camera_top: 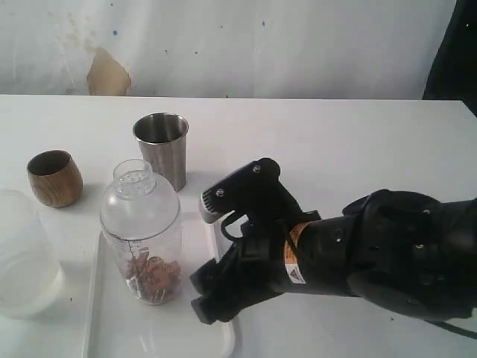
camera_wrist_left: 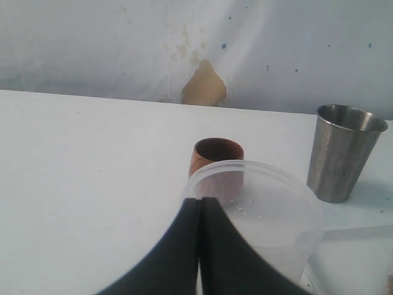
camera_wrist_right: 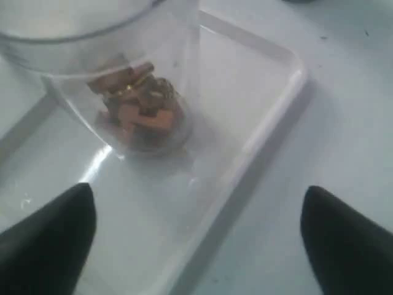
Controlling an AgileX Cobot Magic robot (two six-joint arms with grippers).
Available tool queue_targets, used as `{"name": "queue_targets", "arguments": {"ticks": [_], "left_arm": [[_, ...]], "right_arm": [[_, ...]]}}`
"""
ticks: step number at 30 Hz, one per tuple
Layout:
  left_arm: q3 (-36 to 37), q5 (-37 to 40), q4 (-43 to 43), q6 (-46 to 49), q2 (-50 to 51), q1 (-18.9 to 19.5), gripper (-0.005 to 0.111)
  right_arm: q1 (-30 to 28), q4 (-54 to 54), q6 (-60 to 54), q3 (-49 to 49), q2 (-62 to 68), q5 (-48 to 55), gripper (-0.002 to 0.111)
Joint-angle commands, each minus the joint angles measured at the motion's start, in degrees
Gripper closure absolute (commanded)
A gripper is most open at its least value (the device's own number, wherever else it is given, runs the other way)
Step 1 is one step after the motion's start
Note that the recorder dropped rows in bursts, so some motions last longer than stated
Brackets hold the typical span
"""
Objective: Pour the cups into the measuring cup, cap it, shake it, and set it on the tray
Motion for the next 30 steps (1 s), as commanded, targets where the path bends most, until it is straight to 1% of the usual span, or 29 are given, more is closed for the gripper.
{"name": "queue_targets", "arguments": {"ticks": [1, 2, 4, 5, 8, 11, 15, 18, 20, 21, 24, 30], "left_arm": [[0.27, -0.08, 0.43, 0.04, -0.24, -0.25, 0.107], [0.27, -0.08, 0.43, 0.04, -0.24, -0.25, 0.107], [0.27, -0.08, 0.43, 0.04, -0.24, -0.25, 0.107], [0.27, -0.08, 0.43, 0.04, -0.24, -0.25, 0.107], [0.27, -0.08, 0.43, 0.04, -0.24, -0.25, 0.107], [0.27, -0.08, 0.43, 0.04, -0.24, -0.25, 0.107], [0.27, -0.08, 0.43, 0.04, -0.24, -0.25, 0.107], [0.27, -0.08, 0.43, 0.04, -0.24, -0.25, 0.107], [0.27, -0.08, 0.43, 0.04, -0.24, -0.25, 0.107], [0.27, -0.08, 0.43, 0.04, -0.24, -0.25, 0.107], [0.27, -0.08, 0.43, 0.04, -0.24, -0.25, 0.107], [0.27, -0.08, 0.43, 0.04, -0.24, -0.25, 0.107]], "right_arm": [[0.04, -0.19, 0.44, 0.20, -3.27, 8.08, 0.069], [-0.09, -0.19, 0.44, 0.20, -3.64, 8.51, 0.081], [-1.05, -0.19, 0.44, 0.20, -4.49, 8.78, 0.109], [-1.78, -0.19, 0.44, 0.20, -4.70, 8.51, 0.108], [-5.90, -0.05, 0.44, -0.01, -4.77, 8.53, 0.108], [-12.43, 0.30, 0.44, -0.01, -4.77, 9.30, 0.108], [-20.70, 2.54, -0.80, -0.01, -5.06, 13.17, 0.108], [-26.15, 2.99, -0.80, -0.01, -5.21, 14.82, 0.108], [-29.36, 5.61, -1.59, -0.01, -5.21, 15.24, 0.108], [-32.58, 10.04, -4.40, 0.11, -5.62, 14.61, 0.108], [-36.71, 15.39, -8.09, 1.24, -8.21, 12.45, 0.108], [-43.85, 16.32, -9.35, 5.51, -17.43, 8.47, 0.108]]}}
